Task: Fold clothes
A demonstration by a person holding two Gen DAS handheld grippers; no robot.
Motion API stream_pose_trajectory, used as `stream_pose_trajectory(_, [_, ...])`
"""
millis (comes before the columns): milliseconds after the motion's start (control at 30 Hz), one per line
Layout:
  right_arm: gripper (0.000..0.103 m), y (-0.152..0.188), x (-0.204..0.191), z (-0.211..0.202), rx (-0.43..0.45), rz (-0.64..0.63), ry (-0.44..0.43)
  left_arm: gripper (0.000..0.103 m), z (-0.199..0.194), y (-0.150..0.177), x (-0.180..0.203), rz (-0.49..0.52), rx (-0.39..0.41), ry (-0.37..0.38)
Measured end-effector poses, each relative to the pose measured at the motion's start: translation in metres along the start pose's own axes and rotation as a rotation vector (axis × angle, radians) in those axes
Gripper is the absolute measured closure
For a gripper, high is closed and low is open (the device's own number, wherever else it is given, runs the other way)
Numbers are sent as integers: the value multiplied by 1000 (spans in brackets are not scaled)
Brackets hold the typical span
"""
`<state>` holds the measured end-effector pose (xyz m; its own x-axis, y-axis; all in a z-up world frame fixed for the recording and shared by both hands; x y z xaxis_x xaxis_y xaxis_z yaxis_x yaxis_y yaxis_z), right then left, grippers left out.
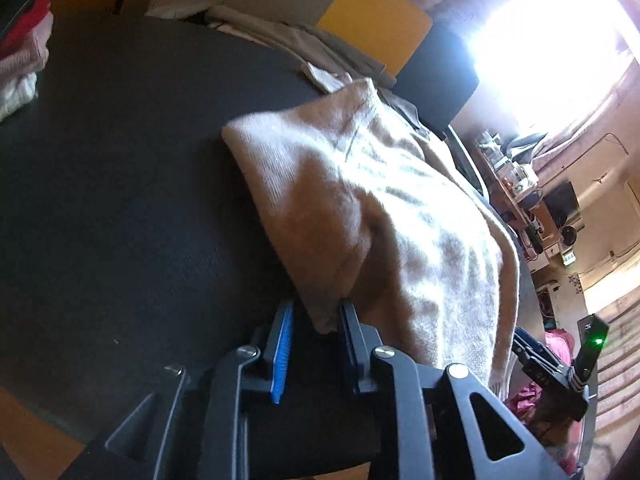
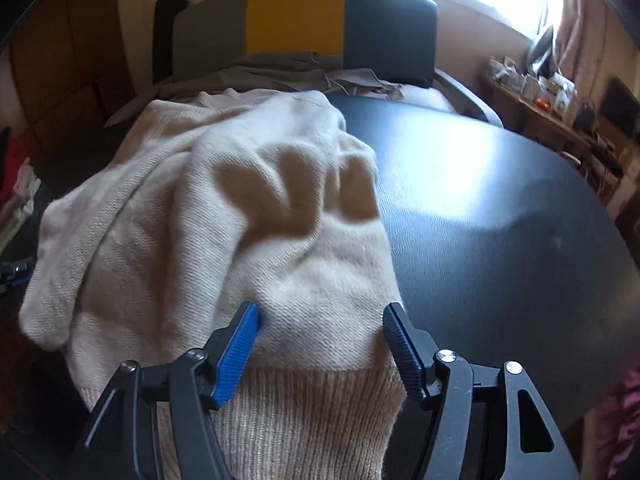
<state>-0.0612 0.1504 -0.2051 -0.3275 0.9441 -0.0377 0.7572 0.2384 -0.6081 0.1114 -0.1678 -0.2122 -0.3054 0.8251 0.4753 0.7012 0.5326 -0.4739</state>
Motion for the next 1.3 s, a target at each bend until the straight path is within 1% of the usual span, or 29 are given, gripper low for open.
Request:
stream_pose_trajectory(33, [36,2,1,2,-5,6,-2,79,2,1,1,0,-7,-7])
stream_pose_trajectory(67, [36,4,2,2,-4,13,-7,78,5,1,0,4,-15,-32])
stream_pose_trajectory(167, [35,7,3,-2,4,28,-15,78,21,-13,8,-9,-13,-75])
stream_pose_trajectory(300, [35,9,9,-11,32,72,-26,79,29,-22,15,44,-17,-176])
stream_pose_trajectory(333, [35,9,11,-12,36,83,-26,83,30,-23,16,65,-9,-202])
stream_pose_trajectory(367, [35,10,13,-12,28,91,-30,96,30,-25,17,85,-2,-225])
stream_pose_trajectory(433, [35,11,16,-11,13,107,-38,98,27,-29,17,127,29,-278])
stream_pose_trajectory(500, [35,14,16,-9,-9,101,-42,99,19,-37,9,150,59,-314])
stream_pose_trajectory(567, [34,17,11,-7,-30,77,-44,100,3,-60,-1,159,106,-355])
stream_pose_trajectory(600, [33,17,9,-6,-38,64,-45,100,-10,-73,-6,179,135,-388])
stream_pose_trajectory(633, [28,18,7,-4,-53,48,-41,100,-23,-89,-12,201,169,-425])
stream_pose_trajectory(667, [25,19,6,-2,-68,30,-34,100,-37,-108,-16,236,200,-469])
stream_pose_trajectory(700, [20,21,6,2,-82,17,-19,100,-48,-127,-19,277,223,-519])
stream_pose_trajectory(733, [17,21,6,3,-86,22,-23,100,-57,-145,-20,310,247,-568])
stream_pose_trajectory(800, [15,21,6,5,-94,33,-29,100,-72,-180,-21,376,284,-666])
stream_pose_trajectory(867, [10,21,4,7,-90,35,-21,99,-73,-211,-19,428,275,-750])
stream_pose_trajectory(900, [7,22,2,8,-87,30,-14,96,-71,-222,-20,433,255,-772])
stream_pose_trajectory(933, [5,23,1,9,-86,26,-10,96,-67,-231,-24,434,228,-794])
stream_pose_trajectory(967, [3,23,-1,10,-86,23,-6,94,-61,-236,-31,411,187,-802])
stream_pose_trajectory(1000, [1,24,-2,11,-86,20,-2,93,-55,-234,-39,354,142,-746])
stream_pose_trajectory(1067, [0,25,-4,12,-82,18,5,93,-47,-217,-46,218,87,-516])
stream_pose_trajectory(1100, [0,25,-4,12,-78,19,4,90,-46,-204,-50,155,76,-404])
stream_pose_trajectory(1133, [0,25,-4,12,-75,19,1,89,-46,-190,-56,98,71,-320])
stream_pose_trajectory(1167, [0,25,-3,12,-73,19,-2,89,-47,-172,-63,71,75,-290])
stream_pose_trajectory(1233, [0,26,-3,12,-69,17,-8,89,-46,-133,-73,70,80,-259])
stream_pose_trajectory(1267, [0,25,-3,12,-70,15,-12,89,-43,-110,-74,65,63,-203])
stream_pose_trajectory(1300, [0,25,-3,12,-70,13,-15,88,-40,-84,-74,50,37,-125])
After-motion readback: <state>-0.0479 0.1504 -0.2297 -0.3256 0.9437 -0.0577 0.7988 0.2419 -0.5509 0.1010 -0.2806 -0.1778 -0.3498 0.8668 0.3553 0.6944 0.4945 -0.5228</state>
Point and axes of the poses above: each gripper's, at about its wrist camera, not at the fingertips, and z roughly the way its jaws point, x to its right, y to its underside, the point moved 7 cm from there along z, roughly the way its jaws point, and after that the axes turned 5 degrees about z, right-handed, at the moved point
